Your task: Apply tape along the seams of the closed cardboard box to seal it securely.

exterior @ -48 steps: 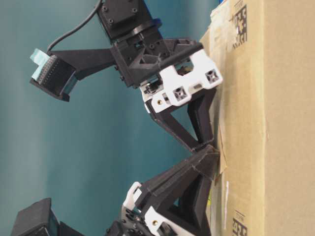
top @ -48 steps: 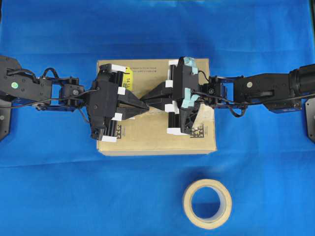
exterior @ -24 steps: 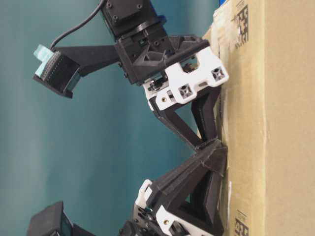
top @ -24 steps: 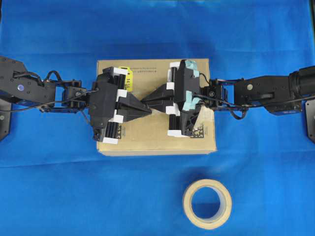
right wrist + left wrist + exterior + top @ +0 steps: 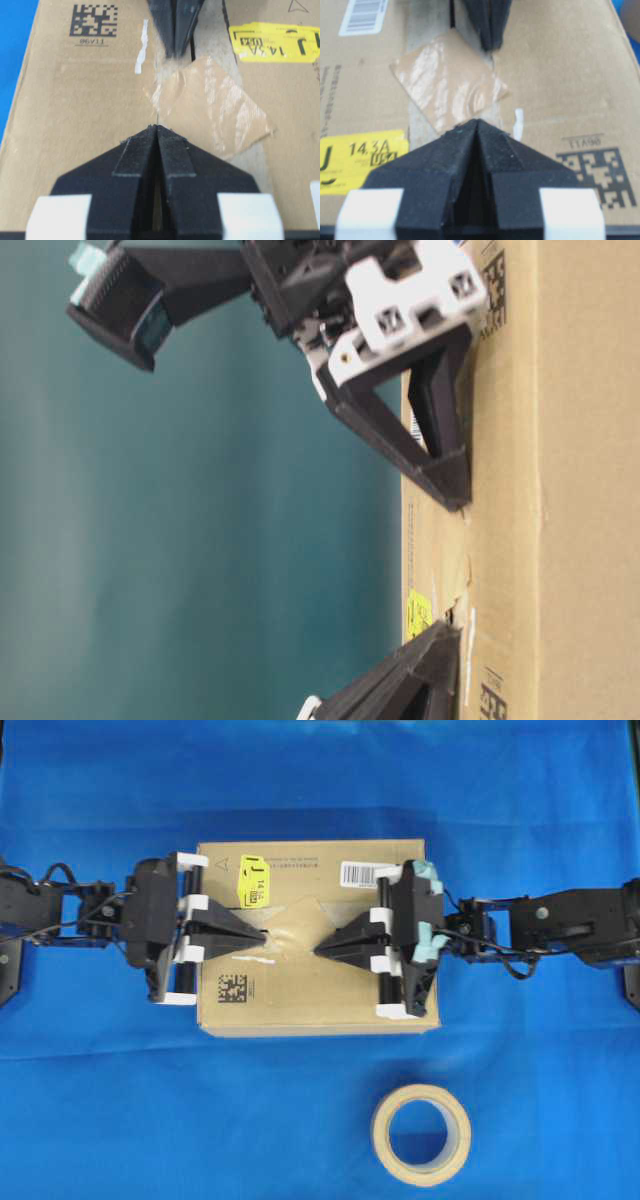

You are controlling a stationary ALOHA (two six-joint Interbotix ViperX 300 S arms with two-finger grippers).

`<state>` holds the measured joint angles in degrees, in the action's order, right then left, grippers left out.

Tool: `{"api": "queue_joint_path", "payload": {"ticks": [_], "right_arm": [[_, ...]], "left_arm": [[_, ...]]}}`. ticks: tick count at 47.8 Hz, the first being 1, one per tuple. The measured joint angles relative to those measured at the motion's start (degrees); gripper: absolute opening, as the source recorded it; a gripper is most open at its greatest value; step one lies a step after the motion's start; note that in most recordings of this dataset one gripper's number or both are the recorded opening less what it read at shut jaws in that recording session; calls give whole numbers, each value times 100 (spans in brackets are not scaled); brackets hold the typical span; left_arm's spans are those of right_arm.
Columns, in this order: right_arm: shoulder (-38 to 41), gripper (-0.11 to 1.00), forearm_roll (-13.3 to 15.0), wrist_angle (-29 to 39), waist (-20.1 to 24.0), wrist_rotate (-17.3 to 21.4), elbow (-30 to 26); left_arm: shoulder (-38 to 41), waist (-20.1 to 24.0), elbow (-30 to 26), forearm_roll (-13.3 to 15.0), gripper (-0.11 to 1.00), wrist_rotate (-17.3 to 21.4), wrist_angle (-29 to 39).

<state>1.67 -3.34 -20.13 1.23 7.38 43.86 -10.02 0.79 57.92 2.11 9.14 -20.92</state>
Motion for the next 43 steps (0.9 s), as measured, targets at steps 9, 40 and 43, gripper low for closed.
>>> {"api": "queue_joint_path", "payload": {"ticks": [9,40,43], "right_arm": [[-404,-1,0,105,53,-53,88],[-4184,-1,193,1582,62,-123,1380],[-4579,-1,193,1802,62,-132,1538]], "left_arm": [[-396,9,-26,0,0,0,97],[-3586,18,624,18,0,-185,1670],[-3929,18,747,9,0,-185,1802]]}}
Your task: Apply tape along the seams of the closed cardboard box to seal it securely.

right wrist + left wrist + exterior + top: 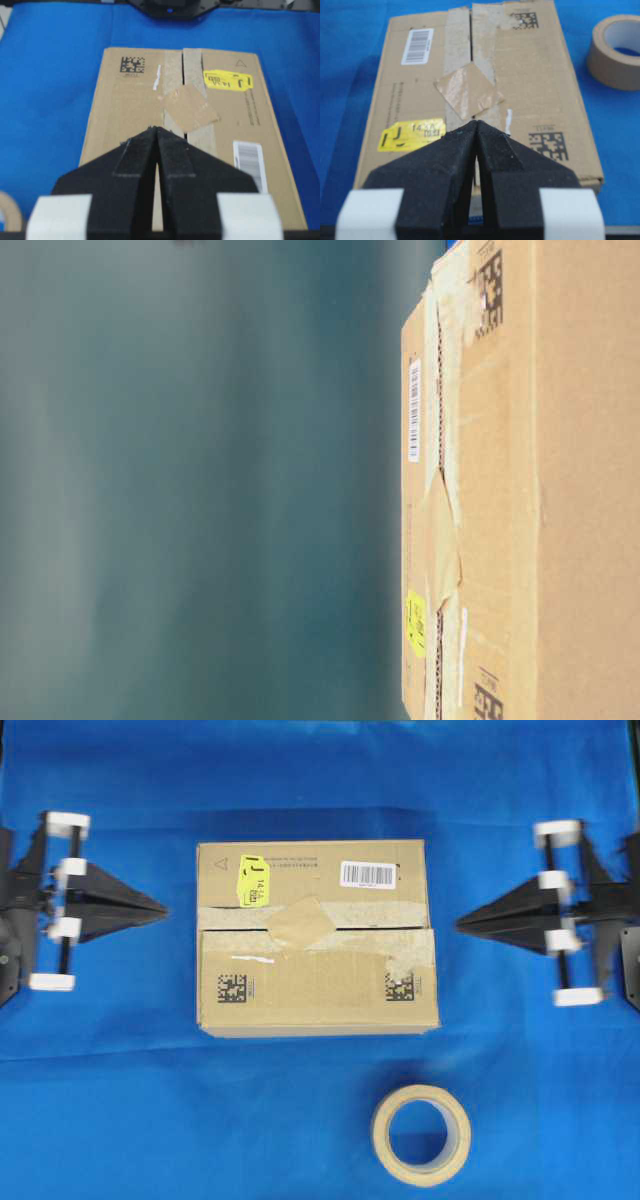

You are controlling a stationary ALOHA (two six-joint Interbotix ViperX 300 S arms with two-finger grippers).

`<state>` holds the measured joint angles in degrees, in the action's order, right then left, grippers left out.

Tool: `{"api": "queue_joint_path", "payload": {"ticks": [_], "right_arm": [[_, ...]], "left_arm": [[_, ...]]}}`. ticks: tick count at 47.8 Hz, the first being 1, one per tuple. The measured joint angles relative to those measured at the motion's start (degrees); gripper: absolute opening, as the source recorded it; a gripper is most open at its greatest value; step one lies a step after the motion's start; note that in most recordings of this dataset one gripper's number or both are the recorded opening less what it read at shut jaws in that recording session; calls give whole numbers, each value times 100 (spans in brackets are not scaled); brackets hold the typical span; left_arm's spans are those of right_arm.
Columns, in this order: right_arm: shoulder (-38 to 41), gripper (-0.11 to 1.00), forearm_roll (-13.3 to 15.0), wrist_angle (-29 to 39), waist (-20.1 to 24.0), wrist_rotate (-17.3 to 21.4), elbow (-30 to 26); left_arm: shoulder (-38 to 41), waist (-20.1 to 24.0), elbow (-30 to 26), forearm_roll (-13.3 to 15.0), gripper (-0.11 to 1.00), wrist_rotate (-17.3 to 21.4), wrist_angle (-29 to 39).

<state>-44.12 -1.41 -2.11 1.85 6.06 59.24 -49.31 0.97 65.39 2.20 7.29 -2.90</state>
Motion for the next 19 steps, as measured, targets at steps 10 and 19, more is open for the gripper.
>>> {"api": "queue_joint_path", "payload": {"ticks": [10,19], "right_arm": [[-993,-1,26,562,0,0,562],[-1477,-1,35,668,0,0,1125]], "left_arm": [[-1037,0,510,9,0,-26,413],[-1635,0,800,9,0,-26,817]]}}
